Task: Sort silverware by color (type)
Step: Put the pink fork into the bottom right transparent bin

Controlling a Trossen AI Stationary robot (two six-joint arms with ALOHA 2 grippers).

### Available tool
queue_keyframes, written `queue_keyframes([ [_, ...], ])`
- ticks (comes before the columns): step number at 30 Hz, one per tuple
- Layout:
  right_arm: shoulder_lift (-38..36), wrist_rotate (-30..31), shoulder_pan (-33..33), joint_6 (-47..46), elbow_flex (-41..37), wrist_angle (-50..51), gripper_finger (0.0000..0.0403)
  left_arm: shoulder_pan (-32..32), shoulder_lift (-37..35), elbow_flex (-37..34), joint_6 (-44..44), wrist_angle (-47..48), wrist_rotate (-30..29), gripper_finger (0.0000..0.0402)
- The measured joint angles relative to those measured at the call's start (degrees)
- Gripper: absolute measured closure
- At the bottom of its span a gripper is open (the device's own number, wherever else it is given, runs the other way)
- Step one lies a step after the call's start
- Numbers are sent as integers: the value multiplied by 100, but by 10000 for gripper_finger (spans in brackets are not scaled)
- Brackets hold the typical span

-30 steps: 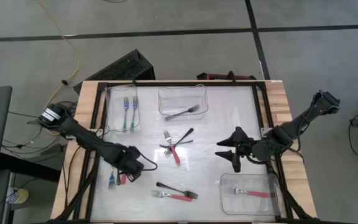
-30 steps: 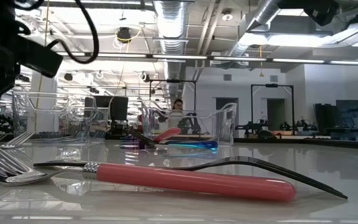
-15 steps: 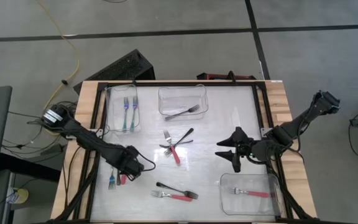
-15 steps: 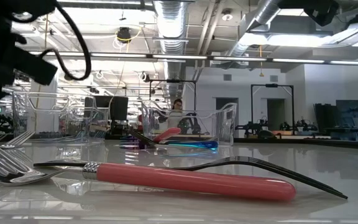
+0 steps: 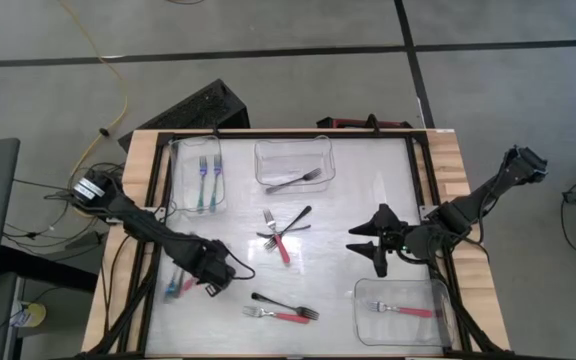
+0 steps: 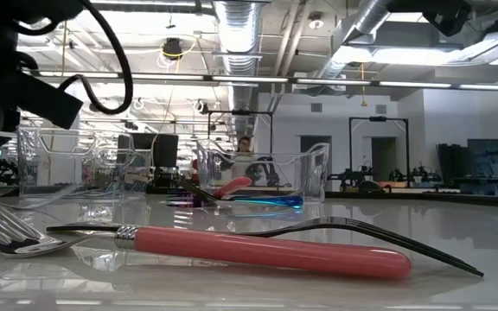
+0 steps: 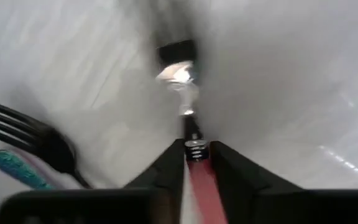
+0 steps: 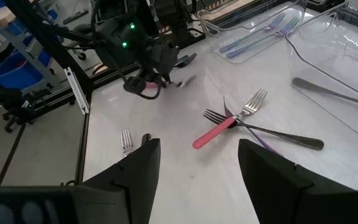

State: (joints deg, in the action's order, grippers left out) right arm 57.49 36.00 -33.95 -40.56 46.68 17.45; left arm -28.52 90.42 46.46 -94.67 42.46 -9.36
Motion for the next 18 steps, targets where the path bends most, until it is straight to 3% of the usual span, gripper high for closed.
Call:
queue_keyframes([
  [3, -2, 4, -1, 2, 0, 1, 165, -6, 20, 150, 271, -1, -267, 381],
  [8, -2, 17, 0, 0, 0, -14, 165, 170, 21, 591, 1148, -598, -1211, 365],
  [14, -1, 19, -2, -2, 0, -106, 165, 445, 20, 1054, 2832, -2050, -1642, 373],
  [18, -1, 20, 0, -7, 0, -271, 165, 710, 30, 1356, 3830, -2712, -1525, 379],
])
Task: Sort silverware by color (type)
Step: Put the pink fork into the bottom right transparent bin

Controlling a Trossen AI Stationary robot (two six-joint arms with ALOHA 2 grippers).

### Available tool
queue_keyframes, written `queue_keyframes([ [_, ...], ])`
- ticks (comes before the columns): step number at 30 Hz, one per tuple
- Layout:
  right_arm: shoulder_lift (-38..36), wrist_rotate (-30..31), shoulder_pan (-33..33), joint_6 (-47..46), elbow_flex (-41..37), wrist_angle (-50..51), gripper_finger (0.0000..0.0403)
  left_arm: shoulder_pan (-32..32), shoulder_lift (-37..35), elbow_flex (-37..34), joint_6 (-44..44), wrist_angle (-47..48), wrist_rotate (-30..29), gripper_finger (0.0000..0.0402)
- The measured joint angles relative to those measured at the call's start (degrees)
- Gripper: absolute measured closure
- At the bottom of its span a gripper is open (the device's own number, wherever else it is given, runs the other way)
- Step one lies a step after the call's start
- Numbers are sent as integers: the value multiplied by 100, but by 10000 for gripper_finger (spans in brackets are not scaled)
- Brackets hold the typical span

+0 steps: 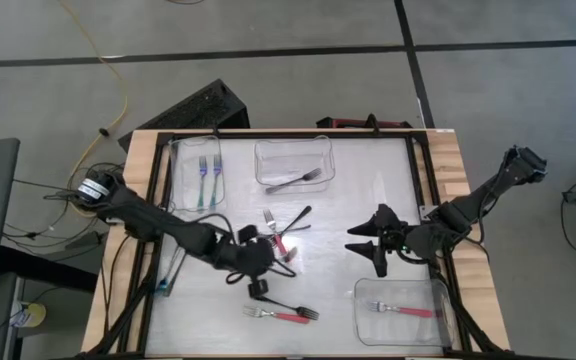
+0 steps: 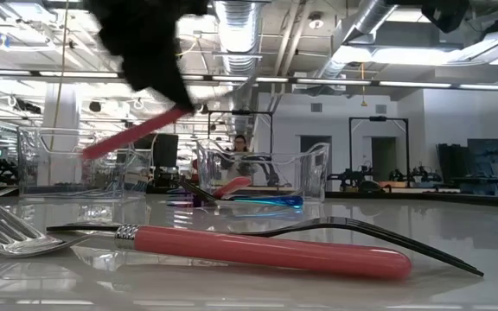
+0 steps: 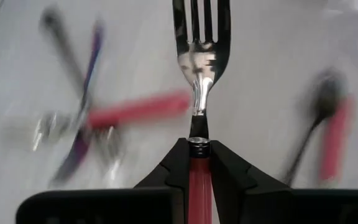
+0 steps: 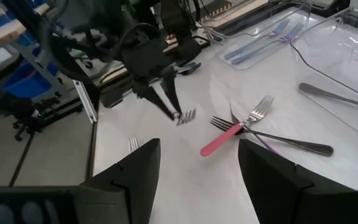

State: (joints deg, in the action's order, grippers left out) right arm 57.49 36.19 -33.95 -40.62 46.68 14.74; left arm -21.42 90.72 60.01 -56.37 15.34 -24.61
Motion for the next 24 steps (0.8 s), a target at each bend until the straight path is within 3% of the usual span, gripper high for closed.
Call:
queue_keyframes([
  [7, 131, -1, -2, -133, 2, -185, 165, 339, 34, 632, 908, -330, 163, 376],
  [15, 988, -49, -233, -245, -4, -1094, 165, 446, 358, 1063, 1761, -1116, 702, 376],
  [24, 1509, -21, -340, 132, 0, -2012, 165, 486, 599, 1311, 2037, -1309, 545, 376],
])
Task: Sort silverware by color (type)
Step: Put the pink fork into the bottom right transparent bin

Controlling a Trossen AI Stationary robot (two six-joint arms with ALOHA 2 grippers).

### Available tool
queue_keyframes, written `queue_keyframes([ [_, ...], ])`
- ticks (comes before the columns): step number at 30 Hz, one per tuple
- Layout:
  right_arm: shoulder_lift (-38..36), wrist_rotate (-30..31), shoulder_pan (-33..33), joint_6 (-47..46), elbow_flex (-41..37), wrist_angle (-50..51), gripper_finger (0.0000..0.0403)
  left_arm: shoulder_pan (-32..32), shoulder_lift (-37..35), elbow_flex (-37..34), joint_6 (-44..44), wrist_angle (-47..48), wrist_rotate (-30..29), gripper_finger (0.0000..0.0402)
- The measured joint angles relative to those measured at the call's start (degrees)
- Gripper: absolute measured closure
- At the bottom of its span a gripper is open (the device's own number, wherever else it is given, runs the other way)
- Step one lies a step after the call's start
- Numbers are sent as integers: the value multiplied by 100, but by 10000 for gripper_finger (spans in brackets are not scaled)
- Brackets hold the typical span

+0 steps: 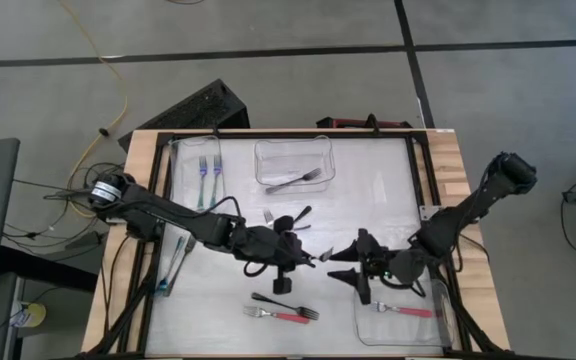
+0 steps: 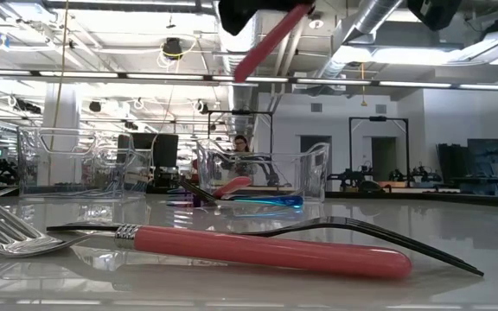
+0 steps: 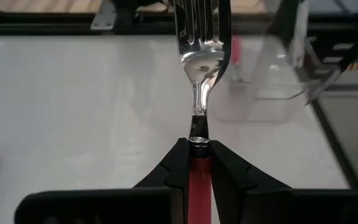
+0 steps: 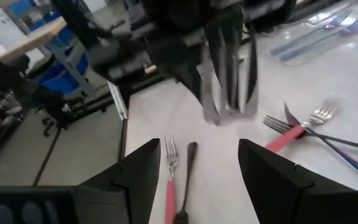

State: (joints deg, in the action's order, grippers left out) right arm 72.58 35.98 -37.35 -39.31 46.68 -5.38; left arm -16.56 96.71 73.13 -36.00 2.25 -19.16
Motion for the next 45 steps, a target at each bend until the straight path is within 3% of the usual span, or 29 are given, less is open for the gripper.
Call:
queue_keyframes([
  [6, -20, 140, 96, -276, 7, -108, 165, -7, 4, 28, -21, 34, -779, 376],
  [14, -22, 1206, 234, -559, 7, -152, 175, -4, 4, 28, -134, 365, -1697, 376],
  [17, -22, 1520, 345, -569, 7, -180, 181, 13, 2, 28, -130, 337, -1713, 376],
  [33, -18, 1517, 1111, -538, 7, -490, 190, 193, -1, 28, -279, 914, -1768, 376],
  [45, -13, 1376, 1422, -1483, 7, 132, 248, 424, -5, 28, -164, 1097, -1839, 376],
])
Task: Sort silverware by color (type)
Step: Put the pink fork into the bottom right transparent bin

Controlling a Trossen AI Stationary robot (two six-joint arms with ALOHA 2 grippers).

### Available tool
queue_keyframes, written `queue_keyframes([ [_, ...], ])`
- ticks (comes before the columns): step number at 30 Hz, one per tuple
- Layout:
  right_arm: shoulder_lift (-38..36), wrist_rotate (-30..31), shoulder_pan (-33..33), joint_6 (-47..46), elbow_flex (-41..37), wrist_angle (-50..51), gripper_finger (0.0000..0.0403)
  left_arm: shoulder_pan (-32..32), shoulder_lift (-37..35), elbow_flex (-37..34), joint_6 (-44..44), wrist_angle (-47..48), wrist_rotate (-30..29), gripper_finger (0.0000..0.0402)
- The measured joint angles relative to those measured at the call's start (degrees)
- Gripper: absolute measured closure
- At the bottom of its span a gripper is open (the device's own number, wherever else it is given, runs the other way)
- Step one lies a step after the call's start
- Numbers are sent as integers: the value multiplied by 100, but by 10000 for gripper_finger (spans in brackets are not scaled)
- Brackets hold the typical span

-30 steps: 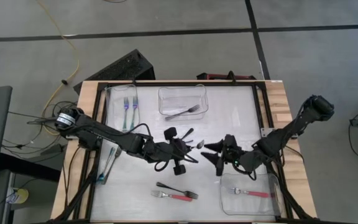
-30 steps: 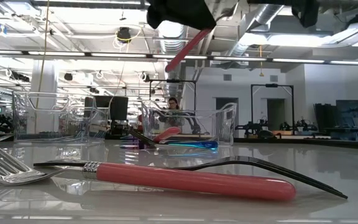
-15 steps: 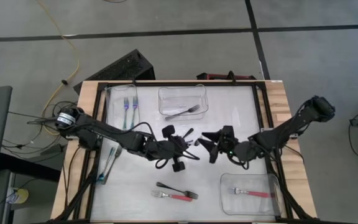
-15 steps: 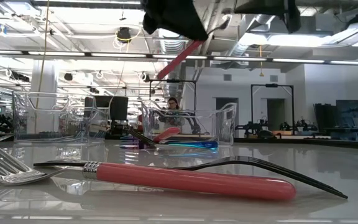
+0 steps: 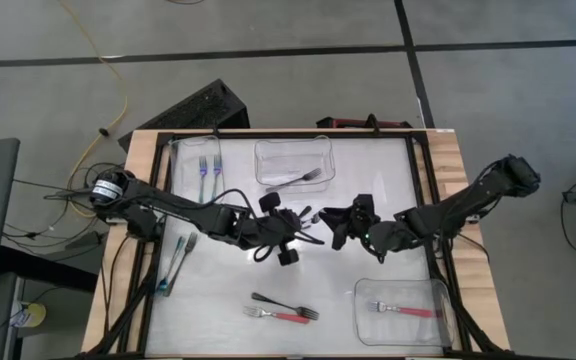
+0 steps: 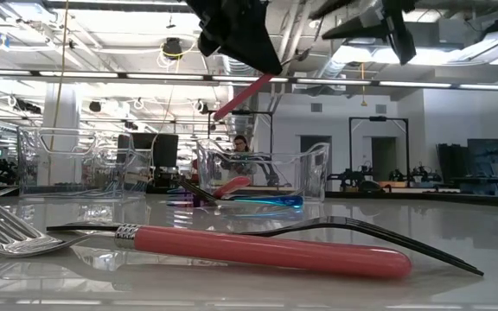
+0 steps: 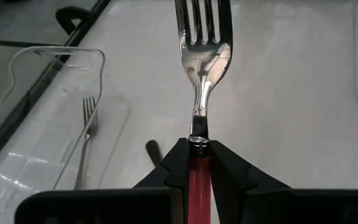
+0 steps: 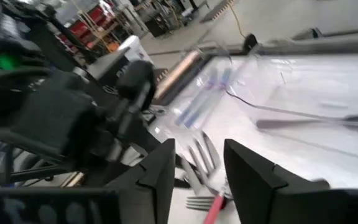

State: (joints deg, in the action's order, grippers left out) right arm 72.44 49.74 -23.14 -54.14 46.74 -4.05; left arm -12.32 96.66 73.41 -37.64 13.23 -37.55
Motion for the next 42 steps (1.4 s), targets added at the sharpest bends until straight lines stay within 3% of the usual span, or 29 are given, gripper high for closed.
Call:
queue_keyframes([
  [15, 5, -686, 474, -303, -11, 454, 385, 21, -7, 0, 187, 23, 110, 379],
  [22, 7, -799, 427, -216, -11, 450, 385, 26, -9, 0, 186, 28, 453, 379],
  [26, -193, -920, 256, -328, -11, 702, 385, 31, -9, 0, 193, -17, 1048, 348],
  [35, -1516, -754, -979, -1485, 0, 2305, 385, 97, -200, -2, -88, -105, 2533, 227],
  [38, -1975, -951, -1721, -2180, 2, 3081, 385, 105, -361, 5, 9, -152, 2625, 201],
  [42, -2406, -1920, -2754, -2964, 13, 4037, 385, 124, -420, -15, 234, -65, 2233, 188],
])
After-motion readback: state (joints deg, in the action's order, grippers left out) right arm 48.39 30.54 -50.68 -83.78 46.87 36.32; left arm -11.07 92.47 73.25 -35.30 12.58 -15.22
